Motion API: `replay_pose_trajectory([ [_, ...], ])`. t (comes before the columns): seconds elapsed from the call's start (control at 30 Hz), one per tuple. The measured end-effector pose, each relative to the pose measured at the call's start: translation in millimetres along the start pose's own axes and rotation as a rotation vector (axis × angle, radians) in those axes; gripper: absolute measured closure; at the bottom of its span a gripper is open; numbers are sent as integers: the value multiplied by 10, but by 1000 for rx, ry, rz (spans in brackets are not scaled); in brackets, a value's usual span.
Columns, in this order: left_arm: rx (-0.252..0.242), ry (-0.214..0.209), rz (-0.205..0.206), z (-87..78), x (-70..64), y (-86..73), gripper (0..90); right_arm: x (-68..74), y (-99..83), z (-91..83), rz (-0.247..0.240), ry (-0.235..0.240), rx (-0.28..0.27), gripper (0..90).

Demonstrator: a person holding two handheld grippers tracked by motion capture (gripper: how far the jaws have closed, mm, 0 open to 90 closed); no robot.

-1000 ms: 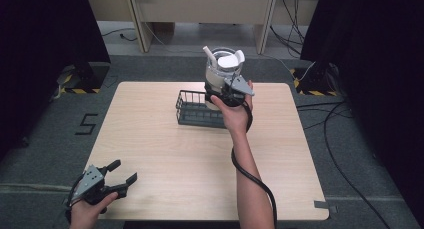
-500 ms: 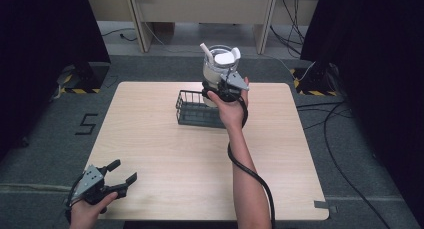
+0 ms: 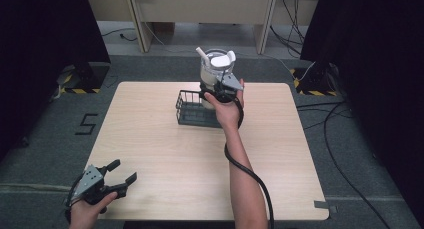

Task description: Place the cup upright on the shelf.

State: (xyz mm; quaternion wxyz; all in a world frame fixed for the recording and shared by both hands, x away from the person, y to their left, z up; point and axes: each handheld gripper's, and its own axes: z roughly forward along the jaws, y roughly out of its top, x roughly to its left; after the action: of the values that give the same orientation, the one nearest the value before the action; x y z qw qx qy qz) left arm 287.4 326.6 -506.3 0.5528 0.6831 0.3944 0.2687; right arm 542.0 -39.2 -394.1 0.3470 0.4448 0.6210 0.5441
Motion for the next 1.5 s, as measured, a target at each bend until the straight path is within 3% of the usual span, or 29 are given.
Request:
replay_pose_trajectory([
  [0.33,1,0,0,0,4,0,169,-21,-124,110,-31,-11,47,109],
  [0.93,1,0,-1,-5,7,1,170,4,-336,215,-43,-7,93,108],
  [1.5,3,-4,2,-1,-2,1,170,11,-434,210,-37,-7,43,88],
])
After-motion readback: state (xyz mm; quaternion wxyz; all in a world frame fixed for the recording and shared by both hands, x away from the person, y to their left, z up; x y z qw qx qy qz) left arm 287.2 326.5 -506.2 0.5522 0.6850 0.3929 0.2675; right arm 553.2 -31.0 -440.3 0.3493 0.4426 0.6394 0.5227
